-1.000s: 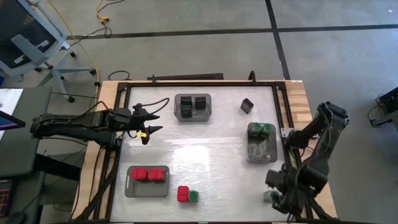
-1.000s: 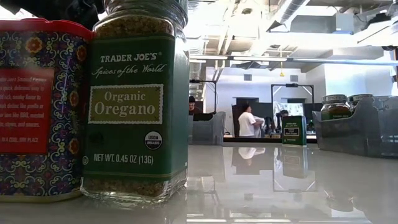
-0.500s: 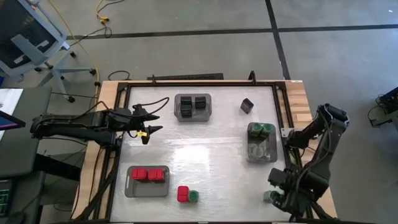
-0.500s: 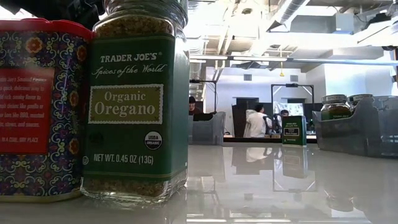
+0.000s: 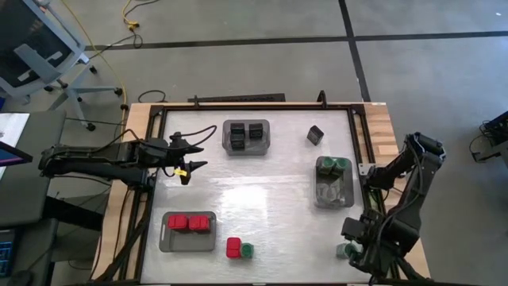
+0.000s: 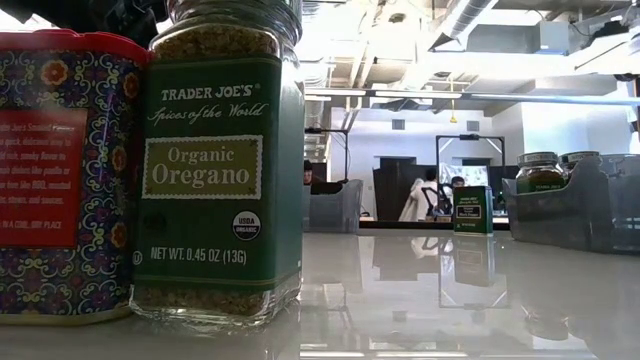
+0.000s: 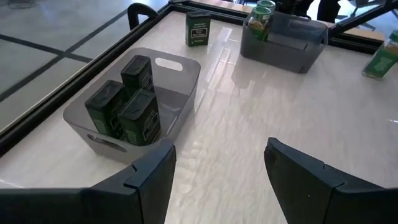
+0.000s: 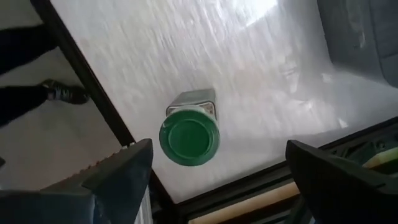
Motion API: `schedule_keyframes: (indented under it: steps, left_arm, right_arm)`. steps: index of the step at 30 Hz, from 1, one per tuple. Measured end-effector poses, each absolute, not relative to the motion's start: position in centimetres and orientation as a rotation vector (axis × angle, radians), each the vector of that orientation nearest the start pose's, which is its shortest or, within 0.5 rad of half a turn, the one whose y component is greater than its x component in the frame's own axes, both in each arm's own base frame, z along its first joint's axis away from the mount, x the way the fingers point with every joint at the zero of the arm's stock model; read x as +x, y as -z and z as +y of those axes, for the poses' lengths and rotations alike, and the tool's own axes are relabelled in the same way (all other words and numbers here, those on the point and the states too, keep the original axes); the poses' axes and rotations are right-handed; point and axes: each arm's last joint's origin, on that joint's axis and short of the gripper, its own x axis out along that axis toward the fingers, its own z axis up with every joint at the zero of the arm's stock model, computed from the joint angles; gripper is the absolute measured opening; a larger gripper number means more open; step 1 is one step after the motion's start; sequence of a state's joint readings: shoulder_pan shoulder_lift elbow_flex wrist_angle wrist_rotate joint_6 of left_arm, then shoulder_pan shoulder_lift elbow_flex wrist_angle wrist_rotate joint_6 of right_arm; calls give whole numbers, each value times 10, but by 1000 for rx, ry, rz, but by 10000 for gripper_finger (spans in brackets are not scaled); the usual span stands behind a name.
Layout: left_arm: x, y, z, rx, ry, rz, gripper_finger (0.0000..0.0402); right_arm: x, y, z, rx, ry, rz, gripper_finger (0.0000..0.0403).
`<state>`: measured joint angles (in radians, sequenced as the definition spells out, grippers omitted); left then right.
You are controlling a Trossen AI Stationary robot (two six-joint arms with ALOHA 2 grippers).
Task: Sort spices by type
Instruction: Put the right green seasoning bottle into the middle right black transparent bin
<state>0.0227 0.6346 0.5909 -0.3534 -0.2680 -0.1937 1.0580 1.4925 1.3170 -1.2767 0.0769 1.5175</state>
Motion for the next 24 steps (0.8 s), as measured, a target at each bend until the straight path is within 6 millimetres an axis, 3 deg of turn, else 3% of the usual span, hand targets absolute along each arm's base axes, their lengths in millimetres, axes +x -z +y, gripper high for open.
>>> schedule_keyframes:
  steps: [10,17,24]
  left_arm:
    - [143,-272,11,-135,-323,367,235]
    - [143,-272,11,-135,-323,368,235]
    - [143,-272,11,-140,-324,367,235]
  right_arm:
    - [136,-288,236,478,190,1401,386]
    - [137,-273,248,213,23,1426,370]
    - [143,-256,257,147,51,1454,362]
